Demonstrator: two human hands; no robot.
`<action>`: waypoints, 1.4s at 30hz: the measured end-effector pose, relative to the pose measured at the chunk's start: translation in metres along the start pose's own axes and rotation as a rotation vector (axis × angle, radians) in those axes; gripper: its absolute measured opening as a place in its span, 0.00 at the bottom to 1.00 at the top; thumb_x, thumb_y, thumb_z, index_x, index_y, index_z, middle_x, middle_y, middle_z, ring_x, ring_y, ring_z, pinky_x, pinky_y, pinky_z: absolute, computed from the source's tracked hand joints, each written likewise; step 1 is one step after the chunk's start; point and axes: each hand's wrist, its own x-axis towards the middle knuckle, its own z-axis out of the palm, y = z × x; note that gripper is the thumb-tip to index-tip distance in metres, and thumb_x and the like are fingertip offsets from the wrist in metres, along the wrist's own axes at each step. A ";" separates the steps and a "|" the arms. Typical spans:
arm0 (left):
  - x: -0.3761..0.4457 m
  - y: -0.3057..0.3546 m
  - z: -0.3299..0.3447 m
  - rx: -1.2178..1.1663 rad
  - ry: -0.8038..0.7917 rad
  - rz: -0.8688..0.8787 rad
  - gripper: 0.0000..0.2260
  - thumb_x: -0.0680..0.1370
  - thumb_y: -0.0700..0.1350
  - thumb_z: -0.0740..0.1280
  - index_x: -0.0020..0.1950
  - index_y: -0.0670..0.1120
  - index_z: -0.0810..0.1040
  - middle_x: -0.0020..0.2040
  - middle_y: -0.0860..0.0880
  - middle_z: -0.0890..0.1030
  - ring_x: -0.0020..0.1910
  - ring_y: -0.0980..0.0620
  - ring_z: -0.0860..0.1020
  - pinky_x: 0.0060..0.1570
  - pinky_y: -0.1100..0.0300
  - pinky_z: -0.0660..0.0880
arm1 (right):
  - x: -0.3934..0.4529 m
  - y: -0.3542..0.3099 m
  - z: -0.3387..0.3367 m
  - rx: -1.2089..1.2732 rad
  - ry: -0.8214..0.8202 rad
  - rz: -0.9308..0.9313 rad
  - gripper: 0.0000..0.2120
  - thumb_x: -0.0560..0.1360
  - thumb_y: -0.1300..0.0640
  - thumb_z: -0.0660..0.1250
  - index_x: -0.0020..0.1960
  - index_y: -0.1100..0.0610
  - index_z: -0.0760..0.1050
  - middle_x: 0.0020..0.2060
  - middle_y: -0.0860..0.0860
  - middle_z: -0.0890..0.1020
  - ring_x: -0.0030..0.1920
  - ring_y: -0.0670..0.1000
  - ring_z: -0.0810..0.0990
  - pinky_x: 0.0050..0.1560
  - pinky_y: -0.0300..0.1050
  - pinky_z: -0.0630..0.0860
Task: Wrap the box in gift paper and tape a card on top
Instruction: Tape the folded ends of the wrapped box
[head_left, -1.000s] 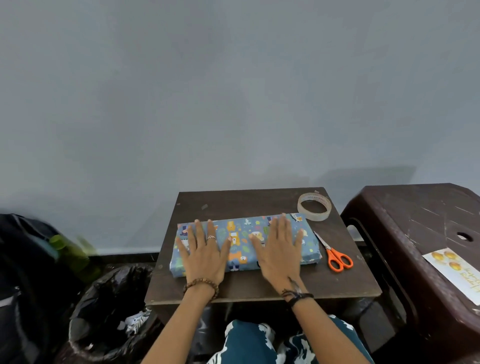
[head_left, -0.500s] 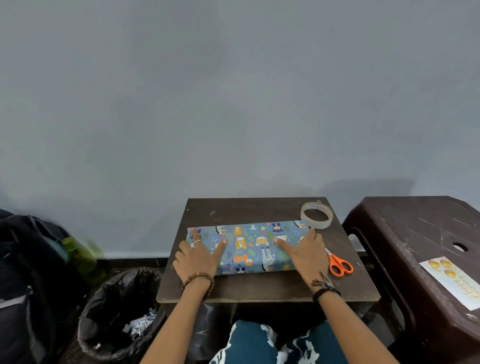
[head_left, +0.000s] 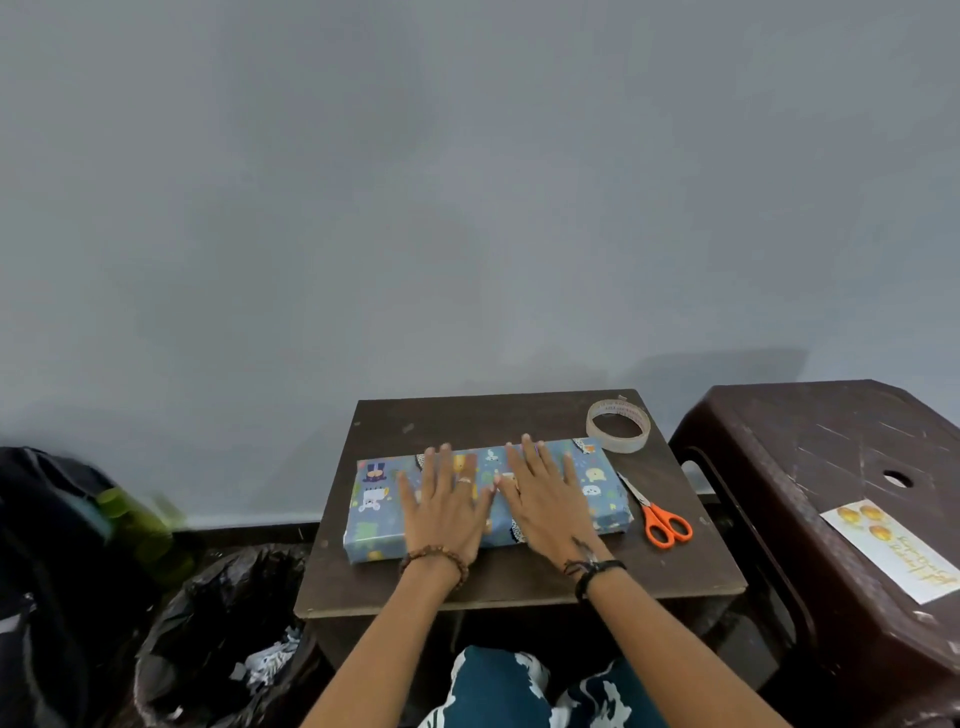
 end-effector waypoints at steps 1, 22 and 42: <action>-0.001 -0.005 0.003 -0.013 -0.012 -0.041 0.26 0.81 0.59 0.41 0.76 0.52 0.39 0.77 0.47 0.40 0.76 0.45 0.40 0.72 0.42 0.41 | 0.001 0.003 0.005 -0.017 0.000 0.033 0.27 0.81 0.44 0.43 0.77 0.51 0.43 0.77 0.52 0.44 0.76 0.53 0.42 0.73 0.56 0.39; -0.020 0.054 -0.052 -0.754 0.118 0.020 0.11 0.78 0.44 0.60 0.59 0.47 0.75 0.59 0.47 0.78 0.50 0.48 0.77 0.51 0.57 0.72 | -0.039 0.065 -0.083 0.406 0.150 0.276 0.14 0.77 0.57 0.57 0.58 0.52 0.76 0.50 0.52 0.82 0.43 0.52 0.78 0.42 0.41 0.70; -0.014 0.041 -0.012 -1.537 0.040 -1.008 0.40 0.72 0.45 0.71 0.76 0.42 0.50 0.71 0.38 0.60 0.66 0.38 0.66 0.64 0.49 0.67 | 0.026 0.060 -0.048 0.212 -0.293 0.031 0.32 0.68 0.35 0.67 0.66 0.51 0.70 0.56 0.51 0.75 0.60 0.55 0.72 0.58 0.49 0.69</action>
